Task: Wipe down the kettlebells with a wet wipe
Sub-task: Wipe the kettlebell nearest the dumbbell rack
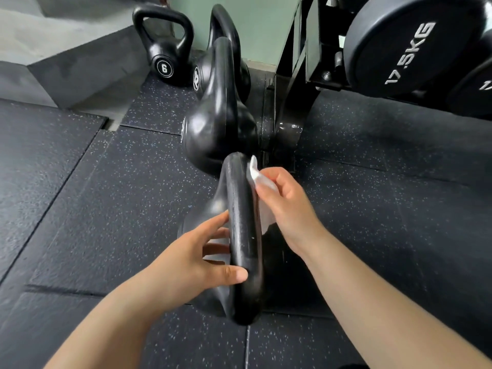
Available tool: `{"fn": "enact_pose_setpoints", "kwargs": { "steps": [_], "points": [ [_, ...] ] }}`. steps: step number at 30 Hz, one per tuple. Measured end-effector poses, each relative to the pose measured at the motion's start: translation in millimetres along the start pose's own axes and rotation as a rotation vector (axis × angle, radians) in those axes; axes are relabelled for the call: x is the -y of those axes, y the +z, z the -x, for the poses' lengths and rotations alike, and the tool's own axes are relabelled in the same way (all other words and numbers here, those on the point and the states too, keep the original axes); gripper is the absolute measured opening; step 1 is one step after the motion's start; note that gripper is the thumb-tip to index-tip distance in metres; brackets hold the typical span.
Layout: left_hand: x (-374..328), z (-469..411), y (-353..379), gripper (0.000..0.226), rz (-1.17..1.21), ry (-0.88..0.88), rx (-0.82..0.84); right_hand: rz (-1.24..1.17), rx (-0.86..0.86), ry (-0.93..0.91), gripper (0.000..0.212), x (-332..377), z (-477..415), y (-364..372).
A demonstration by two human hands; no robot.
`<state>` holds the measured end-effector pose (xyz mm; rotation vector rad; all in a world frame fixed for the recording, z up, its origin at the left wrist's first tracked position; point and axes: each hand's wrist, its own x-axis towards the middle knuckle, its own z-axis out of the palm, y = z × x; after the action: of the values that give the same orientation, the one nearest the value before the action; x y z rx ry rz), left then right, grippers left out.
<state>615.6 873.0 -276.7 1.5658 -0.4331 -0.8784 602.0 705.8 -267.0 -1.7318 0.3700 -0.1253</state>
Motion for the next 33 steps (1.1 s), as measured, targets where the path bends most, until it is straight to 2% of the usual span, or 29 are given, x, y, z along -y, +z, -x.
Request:
{"fn": "enact_pose_setpoints", "kwargs": {
  "steps": [5,8,11,14,16,18,20,22,26,28,31,33],
  "points": [
    [-1.4,-3.5,-0.9,0.069,0.018,0.011,0.021,0.048,0.250,0.053,0.012,0.3,43.9,-18.7],
    [0.1,-5.5,-1.5,0.073,0.016,0.006,0.009,0.054,0.184,0.015,0.022,7.4,24.2,-17.6],
    [1.4,-5.1,-2.4,0.078,-0.019,-0.001,0.006,0.122,0.047,-0.043,0.018,12.9,-8.7,-8.2],
    [2.2,-4.1,-3.4,0.080,-0.054,0.002,0.019,0.135,-0.050,-0.024,0.010,10.3,-14.9,-2.0],
    [1.8,-2.7,-5.6,0.081,-0.073,0.014,0.027,0.186,-0.020,-0.044,0.013,10.8,1.3,-6.9],
    [0.3,-2.9,-7.2,0.093,-0.052,0.022,-0.013,0.264,0.108,-0.050,0.021,14.7,22.1,-16.0],
    [-3.3,-5.6,-5.9,0.084,-0.004,0.059,-0.143,0.316,0.238,-0.012,0.023,24.2,38.1,-25.3],
    [-11.6,-7.4,-2.0,0.068,0.019,0.141,-0.244,0.241,0.255,-0.012,0.021,40.5,42.6,-33.4],
    [-36.6,1.8,15.1,0.049,0.035,0.305,-0.186,-0.016,0.228,-0.094,0.018,74.5,32.0,-35.8],
    [-43.5,5.3,17.4,0.036,0.052,0.315,-0.290,-0.047,0.209,-0.112,0.016,80.2,24.4,-26.0],
    [-39.0,4.4,0.1,0.007,0.176,0.236,-0.623,0.007,0.096,-0.097,0.020,75.0,13.8,-12.1],
    [-35.1,7.8,-18.6,0.018,0.184,0.228,-0.804,0.142,0.038,-0.051,0.025,63.7,10.6,-4.8]
  ]
}}
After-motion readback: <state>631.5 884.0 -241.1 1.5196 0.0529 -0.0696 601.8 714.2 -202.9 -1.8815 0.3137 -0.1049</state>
